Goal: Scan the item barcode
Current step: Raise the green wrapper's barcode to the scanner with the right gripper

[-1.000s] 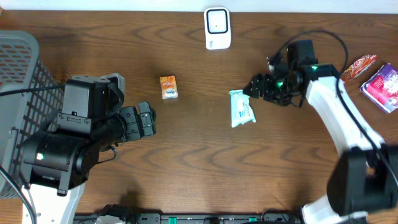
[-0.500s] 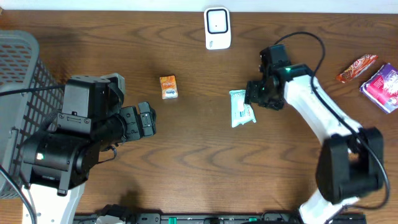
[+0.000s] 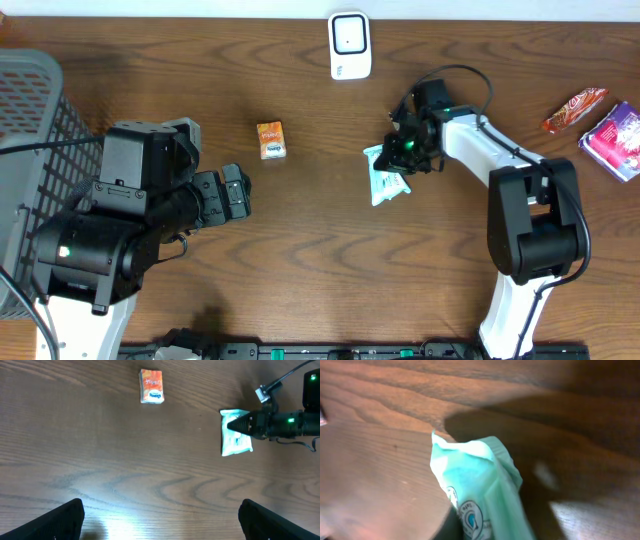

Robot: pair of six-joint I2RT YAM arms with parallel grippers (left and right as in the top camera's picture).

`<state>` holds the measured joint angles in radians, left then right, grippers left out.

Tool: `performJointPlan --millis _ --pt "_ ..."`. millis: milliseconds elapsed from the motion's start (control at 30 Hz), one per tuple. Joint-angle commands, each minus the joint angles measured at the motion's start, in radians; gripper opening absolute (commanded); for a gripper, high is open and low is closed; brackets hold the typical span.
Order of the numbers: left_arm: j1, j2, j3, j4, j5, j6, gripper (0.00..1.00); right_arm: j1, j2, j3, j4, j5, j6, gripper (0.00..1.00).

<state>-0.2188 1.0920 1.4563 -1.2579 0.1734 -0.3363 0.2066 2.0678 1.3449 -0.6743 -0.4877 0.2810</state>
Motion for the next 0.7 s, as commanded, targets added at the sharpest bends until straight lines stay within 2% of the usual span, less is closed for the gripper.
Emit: performJointPlan --millis 0,167,233,300,367,467,567,667 --pt "0.0 0.0 0.003 -0.003 -0.006 0.01 0.98 -0.036 0.007 -0.011 -0.033 -0.106 0.003 0.01" --pt "0.0 0.0 0.003 -0.003 -0.006 0.01 0.98 -0.084 -0.075 -0.003 0.01 -0.533 0.037 0.01" --pt "0.0 0.0 0.003 -0.003 -0.006 0.01 0.98 -0.099 -0.1 -0.003 0.064 -0.724 0.154 0.02" --pt "0.0 0.0 0.003 -0.003 -0.006 0.01 0.98 -0.102 -0.11 -0.003 0.107 -0.811 0.29 0.03" --pt "0.0 0.0 0.003 -0.003 -0.006 0.01 0.98 -0.101 -0.11 -0.003 0.128 -0.84 0.428 0.02" --pt "0.0 0.0 0.003 -0.003 -0.006 0.01 0.98 -0.093 -0.11 -0.004 0.126 -0.859 0.514 0.02" --pt "0.0 0.0 0.003 -0.003 -0.006 0.01 0.98 -0.079 -0.11 -0.004 0.196 -0.747 0.474 0.01" --pt "0.0 0.0 0.003 -0.003 -0.006 0.01 0.98 -0.048 -0.11 -0.004 0.274 -0.512 0.444 0.01"
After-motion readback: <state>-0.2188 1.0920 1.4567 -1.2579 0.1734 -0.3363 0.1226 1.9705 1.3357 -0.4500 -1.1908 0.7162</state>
